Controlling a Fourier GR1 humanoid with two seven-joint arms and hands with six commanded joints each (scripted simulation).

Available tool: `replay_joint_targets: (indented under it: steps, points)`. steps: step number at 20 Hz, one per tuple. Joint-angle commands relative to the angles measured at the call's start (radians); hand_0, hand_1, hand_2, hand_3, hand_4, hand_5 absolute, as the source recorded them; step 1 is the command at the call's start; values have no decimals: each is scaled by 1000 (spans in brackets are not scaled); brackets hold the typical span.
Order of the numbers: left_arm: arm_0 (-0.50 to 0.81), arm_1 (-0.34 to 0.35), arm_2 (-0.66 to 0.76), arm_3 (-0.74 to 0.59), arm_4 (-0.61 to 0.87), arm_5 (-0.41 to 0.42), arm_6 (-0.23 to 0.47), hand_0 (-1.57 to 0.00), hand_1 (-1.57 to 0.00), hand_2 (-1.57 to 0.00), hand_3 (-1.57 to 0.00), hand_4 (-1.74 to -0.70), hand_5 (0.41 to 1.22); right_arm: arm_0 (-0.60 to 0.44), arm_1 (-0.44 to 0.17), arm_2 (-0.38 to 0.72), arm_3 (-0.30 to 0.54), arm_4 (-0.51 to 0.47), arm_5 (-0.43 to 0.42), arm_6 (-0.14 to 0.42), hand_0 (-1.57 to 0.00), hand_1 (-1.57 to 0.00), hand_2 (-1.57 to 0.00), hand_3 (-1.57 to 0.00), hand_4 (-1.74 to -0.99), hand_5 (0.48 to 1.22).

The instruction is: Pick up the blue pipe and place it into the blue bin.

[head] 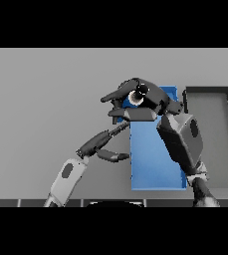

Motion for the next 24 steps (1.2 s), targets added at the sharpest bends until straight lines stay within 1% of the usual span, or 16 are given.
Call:
replay_joint_targets:
  steps: [1, 2, 3, 4, 5, 8, 9, 11, 12, 13, 14, 15, 18, 19, 23, 24]
  points:
    - [1, -2, -2, -2, -3, 4, 6, -2, -2, -2, -1, -905, 433, -36, -24, -33, 33, 27, -31, -29, -1571, -1571, -1571, -1571, -1741, 1221]
    - [10, 4, -4, -14, -7, 5, 10, -1, -1, -1, -1, -902, 432, -64, -42, -49, 57, 51, -67, -35, -1571, -1571, -1571, -1571, -1741, 1221]
    - [11, 3, -7, -16, -11, 7, 8, -1, -1, -1, 0, -898, 430, -101, -67, -72, 109, 80, -88, -38, -1571, -1571, -1571, -1571, -1741, 1221]
    - [4, 13, 1, -11, -13, 7, 10, 0, 0, 0, 0, -892, 428, -109, -88, -91, 155, 90, -81, -47, -1571, -1571, -1571, -1571, -1741, 1221]
    - [-2, 16, 7, -10, -9, 3, 14, 0, 0, 0, 0, -890, 425, -137, -106, -113, 209, 103, -93, -42, -1571, -1571, -1571, -1571, -1741, 1221]
    - [7, 8, -4, -1, -18, 6, -11, 0, 0, 0, 1, -886, 412, -114, -168, -154, 319, 146, -59, -77, -1571, -1571, -1571, -1571, -1741, 1221]
    - [1, 8, 0, -7, -16, 9, -5, 1, 1, 1, 1, -882, 411, -98, -186, -160, 351, 173, -51, -86, -1571, -1571, -1571, -1571, -1741, 1221]
    - [-1, 25, 7, -21, -15, 6, -8, 1, 1, 1, 1, -874, 413, -60, -202, -173, 405, 194, -43, -94, -1571, -1571, -1571, -1571, -1741, 1221]
    - [3, 32, 6, -11, -18, 1, -14, 1, 1, 1, 1, -871, 415, -33, -204, -177, 400, 195, -60, -85, -1571, -1571, -1571, -1571, -1741, 1221]
    - [-5, 23, 6, 1, -23, 8, -4, 1, 1, 1, 1, -869, 418, -2, -208, -178, 401, 197, -63, -79, -1571, -1571, -1571, -1571, -1741, 1221]
    - [-4, 24, 5, -6, -17, 2, -15, 1, 1, 1, 1, -867, 419, 40, -207, -177, 404, 205, -65, -83, -1571, -1571, -1571, -1571, -1741, 1221]
    - [8, 22, -3, -17, -21, 6, -25, 1, 1, 1, 1, -865, 419, 72, -218, -180, 405, 206, -58, -74, -1571, -1571, -1571, -1571, -1741, 1221]
    - [17, 12, -7, -14, -19, 8, -6, 1, 1, 1, 1, -875, 422, 181, -219, -167, 371, 218, -68, -53, -1571, -1571, -1571, -1571, -1741, 1221]
    - [26, 23, -2, -26, -15, 6, -8, 1, 1, 1, 1, -877, 422, 221, -217, -159, 352, 221, -88, -28, -1571, -1571, -1571, -1571, -1741, 1221]
    - [36, 24, -7, -26, -16, 4, -10, 1, 1, 1, 1, -880, 428, 347, -212, -132, 267, 247, -182, 52, -1571, -1571, -1571, -1571, -1741, 1221]
    - [33, 16, -9, -22, -20, 11, -10, 1, 1, 1, 1, -882, 427, 370, -212, -117, 248, 265, -215, 88, -1571, -1571, -1571, -1571, -1741, 1221]
